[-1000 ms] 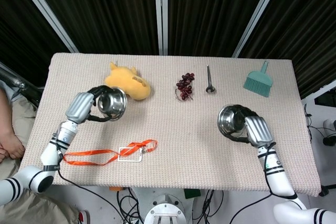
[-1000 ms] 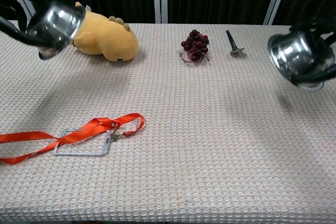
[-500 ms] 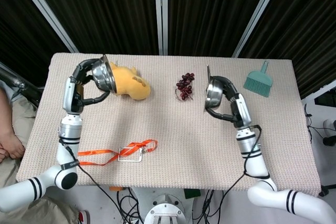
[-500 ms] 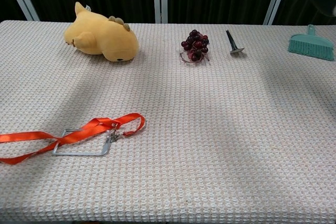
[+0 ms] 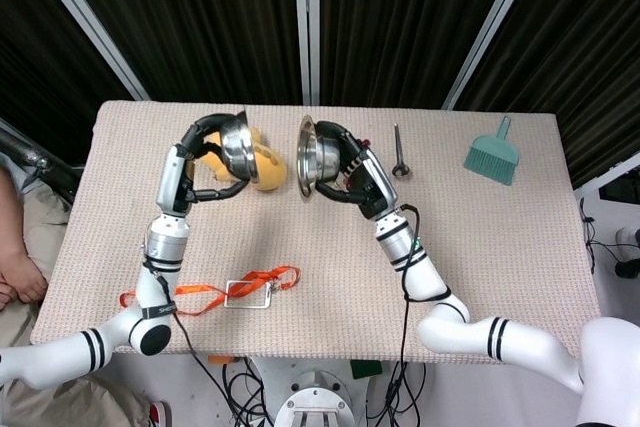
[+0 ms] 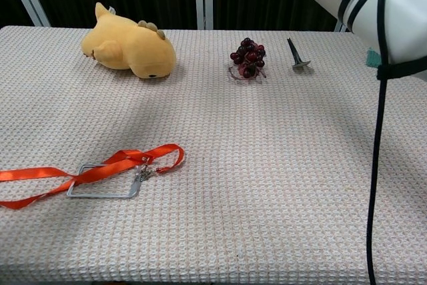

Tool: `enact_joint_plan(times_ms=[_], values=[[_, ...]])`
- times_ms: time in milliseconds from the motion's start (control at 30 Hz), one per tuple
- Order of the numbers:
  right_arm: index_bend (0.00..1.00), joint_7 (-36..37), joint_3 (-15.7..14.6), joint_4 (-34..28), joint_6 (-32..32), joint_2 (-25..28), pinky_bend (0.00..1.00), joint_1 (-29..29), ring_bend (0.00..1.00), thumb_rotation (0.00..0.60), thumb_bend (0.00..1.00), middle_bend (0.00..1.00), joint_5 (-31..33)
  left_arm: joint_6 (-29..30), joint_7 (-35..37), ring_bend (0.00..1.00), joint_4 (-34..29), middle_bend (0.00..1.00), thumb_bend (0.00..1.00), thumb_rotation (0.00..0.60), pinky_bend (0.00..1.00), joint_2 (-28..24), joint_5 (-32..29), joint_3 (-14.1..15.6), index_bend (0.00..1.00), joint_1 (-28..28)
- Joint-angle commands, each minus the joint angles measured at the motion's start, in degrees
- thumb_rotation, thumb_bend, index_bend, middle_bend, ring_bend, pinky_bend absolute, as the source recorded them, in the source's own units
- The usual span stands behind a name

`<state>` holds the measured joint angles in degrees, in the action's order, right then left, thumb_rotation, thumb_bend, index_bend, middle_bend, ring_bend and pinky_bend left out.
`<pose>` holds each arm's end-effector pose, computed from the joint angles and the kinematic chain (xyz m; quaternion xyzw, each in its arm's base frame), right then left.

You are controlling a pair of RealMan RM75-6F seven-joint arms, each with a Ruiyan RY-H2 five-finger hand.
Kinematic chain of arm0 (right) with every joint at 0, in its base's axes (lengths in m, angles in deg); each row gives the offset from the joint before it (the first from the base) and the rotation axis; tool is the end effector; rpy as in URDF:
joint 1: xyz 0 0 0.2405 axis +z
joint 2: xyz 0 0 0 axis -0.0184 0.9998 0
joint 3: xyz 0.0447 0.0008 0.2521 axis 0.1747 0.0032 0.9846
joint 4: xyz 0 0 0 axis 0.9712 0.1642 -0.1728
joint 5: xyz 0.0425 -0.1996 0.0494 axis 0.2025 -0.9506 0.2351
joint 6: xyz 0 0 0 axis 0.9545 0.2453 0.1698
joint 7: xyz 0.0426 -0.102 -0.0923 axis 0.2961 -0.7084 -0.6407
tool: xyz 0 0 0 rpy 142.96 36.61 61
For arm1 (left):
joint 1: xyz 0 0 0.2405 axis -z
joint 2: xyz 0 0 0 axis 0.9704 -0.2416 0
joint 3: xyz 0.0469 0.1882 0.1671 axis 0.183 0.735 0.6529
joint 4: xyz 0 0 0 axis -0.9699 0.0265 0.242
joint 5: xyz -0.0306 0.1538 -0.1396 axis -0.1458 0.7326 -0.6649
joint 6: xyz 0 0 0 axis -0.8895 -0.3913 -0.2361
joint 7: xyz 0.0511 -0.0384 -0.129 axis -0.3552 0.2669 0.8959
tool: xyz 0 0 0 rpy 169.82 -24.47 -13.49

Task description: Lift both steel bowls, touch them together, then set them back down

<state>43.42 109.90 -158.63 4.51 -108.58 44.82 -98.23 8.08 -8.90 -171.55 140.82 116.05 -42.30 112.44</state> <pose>-0.0235 -0.3675 0.0070 -0.2769 0.6781 -0.6691 0.1259 -0.1061 0.3540 0.0696 -0.3502 -0.5284 -0.7627 0.1282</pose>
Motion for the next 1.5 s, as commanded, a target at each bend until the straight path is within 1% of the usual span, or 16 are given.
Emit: enact_joint_plan(times_ms=[33,300,367,600,833,967,1100,1300,1433,1500], values=[[0.81,0.6,0.5,1.4,-1.0,-0.8,0.35,1.3,0.50,0.600,0.48,0.60,0.7,-0.8,-2.2,0.44,-0.7,0.56,0.11,0.600,0.60,-0.1,0.7,-0.8,0.64,1.7],[0.81,2.8,1.8,3.9,-1.6,-0.7,0.35,2.7,0.50,0.600,0.48,0.60,1.8,-1.1,-3.7,0.45,-2.8,0.57,0.12,0.600,0.60,-1.1,1.6,-0.5,0.65,2.3],[0.81,2.7,2.2,4.0,-2.0,-0.6,0.36,3.4,0.50,0.600,0.48,0.60,1.9,-1.5,-3.9,0.45,-2.7,0.57,0.12,0.600,0.60,-0.8,1.3,-0.6,0.65,2.7],[0.81,1.5,1.8,4.2,-3.3,-2.0,0.36,5.5,0.50,0.600,0.48,0.60,2.7,-3.4,-4.9,0.45,-1.3,0.57,0.14,0.600,0.62,0.5,0.5,-0.4,0.65,4.5],[0.81,2.4,1.4,3.7,-1.5,-0.3,0.36,3.3,0.50,0.600,0.48,0.60,3.1,-2.2,-4.3,0.45,-1.4,0.57,0.14,0.600,0.62,-0.3,0.3,0.2,0.65,3.2],[0.81,3.4,1.2,3.2,-1.0,0.7,0.36,2.1,0.50,0.600,0.48,0.60,3.4,-1.8,-3.8,0.45,-1.4,0.57,0.14,0.600,0.62,-0.6,-0.4,-0.2,0.65,2.7],[0.81,3.2,0.8,3.2,-2.0,0.1,0.36,3.3,0.50,0.600,0.48,0.60,2.9,-2.7,-3.5,0.45,-1.4,0.57,0.14,0.600,0.62,-0.4,-0.2,-0.5,0.65,3.6],[0.81,2.4,1.1,4.5,-3.7,-1.9,0.36,6.1,0.50,0.600,0.49,0.60,2.9,-3.8,-4.0,0.45,-1.7,0.57,0.14,0.600,0.62,-0.2,0.8,-0.3,0.65,5.0],[0.81,2.5,0.9,4.4,-3.0,-1.6,0.36,5.4,0.50,0.600,0.49,0.60,3.2,-3.4,-3.6,0.45,-2.2,0.57,0.14,0.600,0.62,-0.9,0.4,0.0,0.65,4.2],[0.81,2.3,0.5,3.8,-2.0,-0.6,0.36,4.0,0.50,0.600,0.49,0.60,3.3,-2.9,-3.1,0.45,-2.5,0.57,0.14,0.600,0.62,-1.4,0.3,0.3,0.65,3.4]])
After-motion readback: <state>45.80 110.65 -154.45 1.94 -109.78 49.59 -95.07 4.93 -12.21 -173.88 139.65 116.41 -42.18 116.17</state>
